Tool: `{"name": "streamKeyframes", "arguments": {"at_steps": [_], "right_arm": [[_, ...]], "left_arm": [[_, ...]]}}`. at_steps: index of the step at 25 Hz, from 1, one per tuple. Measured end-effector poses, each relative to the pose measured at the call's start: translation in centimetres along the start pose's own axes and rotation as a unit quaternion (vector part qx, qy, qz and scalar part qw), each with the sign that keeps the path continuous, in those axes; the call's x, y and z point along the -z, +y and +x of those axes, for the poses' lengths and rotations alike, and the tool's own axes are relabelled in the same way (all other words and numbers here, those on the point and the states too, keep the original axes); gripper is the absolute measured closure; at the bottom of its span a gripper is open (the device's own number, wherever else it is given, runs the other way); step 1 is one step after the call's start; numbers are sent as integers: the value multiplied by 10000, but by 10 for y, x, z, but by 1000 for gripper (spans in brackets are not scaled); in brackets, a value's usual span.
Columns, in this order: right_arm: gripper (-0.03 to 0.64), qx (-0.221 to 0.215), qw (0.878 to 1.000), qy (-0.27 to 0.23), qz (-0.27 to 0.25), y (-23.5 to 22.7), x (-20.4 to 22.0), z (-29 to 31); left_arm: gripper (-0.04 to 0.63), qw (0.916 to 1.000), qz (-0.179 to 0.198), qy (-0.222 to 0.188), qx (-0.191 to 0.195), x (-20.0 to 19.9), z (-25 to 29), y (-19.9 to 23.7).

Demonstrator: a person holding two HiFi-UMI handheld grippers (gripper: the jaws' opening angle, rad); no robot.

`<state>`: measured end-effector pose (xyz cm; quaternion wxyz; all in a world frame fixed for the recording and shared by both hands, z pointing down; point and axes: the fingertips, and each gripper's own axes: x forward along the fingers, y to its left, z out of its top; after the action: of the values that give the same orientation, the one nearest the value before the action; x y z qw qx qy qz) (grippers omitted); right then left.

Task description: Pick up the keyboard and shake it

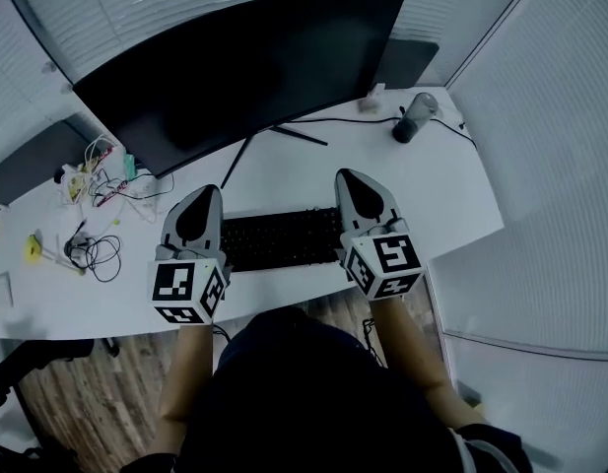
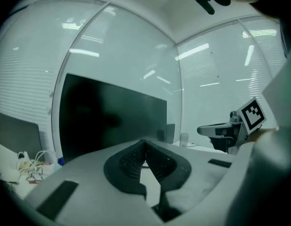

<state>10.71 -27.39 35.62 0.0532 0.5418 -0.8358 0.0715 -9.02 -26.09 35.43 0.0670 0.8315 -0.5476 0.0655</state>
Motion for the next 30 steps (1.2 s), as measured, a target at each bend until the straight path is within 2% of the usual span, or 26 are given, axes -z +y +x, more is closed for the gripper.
{"name": "streamKeyframes", "arguments": {"at_steps": [5, 10, 18, 30], "right_arm": [[591, 61, 9953, -838, -487, 21, -77, -27], [591, 140, 9885, -1237, -863, 30, -113, -47], [591, 245, 9877, -1369, -707, 23, -122, -60], [591, 153, 9893, -1311, -614, 8, -100, -66]], "left_arm": [[572, 9972, 229, -712, -59, -72, -23, -22], [572, 9935, 341, -1080, -62, -108, -40, -39], [572, 9937, 407, -1044, 23, -112, -46, -54], [572, 9923, 393, -1165, -134, -104, -47, -67]]}}
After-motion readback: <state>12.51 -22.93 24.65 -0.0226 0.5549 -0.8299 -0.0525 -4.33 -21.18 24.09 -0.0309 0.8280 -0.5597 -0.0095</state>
